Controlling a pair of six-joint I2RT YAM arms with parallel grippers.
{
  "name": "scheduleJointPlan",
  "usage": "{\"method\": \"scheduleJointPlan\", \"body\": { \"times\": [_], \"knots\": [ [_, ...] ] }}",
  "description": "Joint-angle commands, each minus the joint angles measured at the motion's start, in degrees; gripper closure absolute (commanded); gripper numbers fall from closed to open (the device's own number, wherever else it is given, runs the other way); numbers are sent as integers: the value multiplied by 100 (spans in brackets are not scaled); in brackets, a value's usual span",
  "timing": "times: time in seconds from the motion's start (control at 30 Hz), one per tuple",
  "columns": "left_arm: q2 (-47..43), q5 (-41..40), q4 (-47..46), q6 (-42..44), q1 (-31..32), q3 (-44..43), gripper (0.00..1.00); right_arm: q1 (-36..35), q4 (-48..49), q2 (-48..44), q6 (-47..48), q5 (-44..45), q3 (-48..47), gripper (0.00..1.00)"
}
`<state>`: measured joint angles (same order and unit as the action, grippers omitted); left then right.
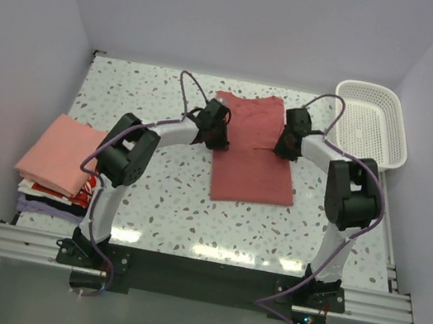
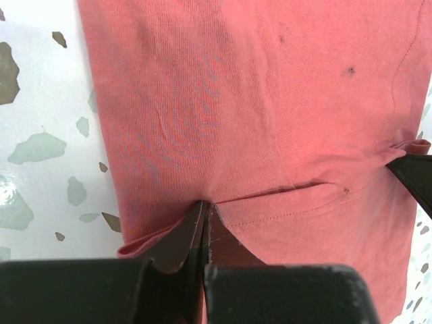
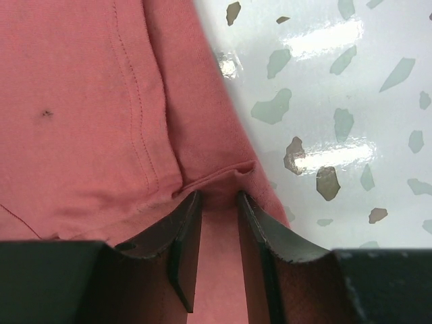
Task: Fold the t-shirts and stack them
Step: Fold the tshirt
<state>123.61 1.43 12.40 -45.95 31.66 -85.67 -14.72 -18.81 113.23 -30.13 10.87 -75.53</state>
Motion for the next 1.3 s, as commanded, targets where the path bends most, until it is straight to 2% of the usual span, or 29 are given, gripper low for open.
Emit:
{"method": "scheduleJointPlan", "body": {
  "times": [0.0,0.4,0.7,0.93,1.03,1.1,1.27],
  "knots": [
    [49,-539,667,-1,-19,428,100,92,-141,33,-54,64,423,68],
    [-671,-530,245,-159,139,1684,100,75,606,-793,-423,-823,2049,68],
    [-1725,-591,-106,-344,393,3046,100,-13,1317,-2146,-854,-1543,3658,66],
    [-2903,-486,-458,-458,464,4285,100,-189,1371,-3473,-1074,-1746,4853,65],
    [-3246,-468,-493,-450,464,4532,100,-198,1117,-4141,-1135,-1773,5021,63],
    [-3404,-460,-511,-423,464,4559,100,-198,881,-4553,-1136,-1756,4987,57],
    [-3616,-363,-362,-248,455,4226,100,-198,203,-4731,-820,-1720,4267,52]
  ]
}}
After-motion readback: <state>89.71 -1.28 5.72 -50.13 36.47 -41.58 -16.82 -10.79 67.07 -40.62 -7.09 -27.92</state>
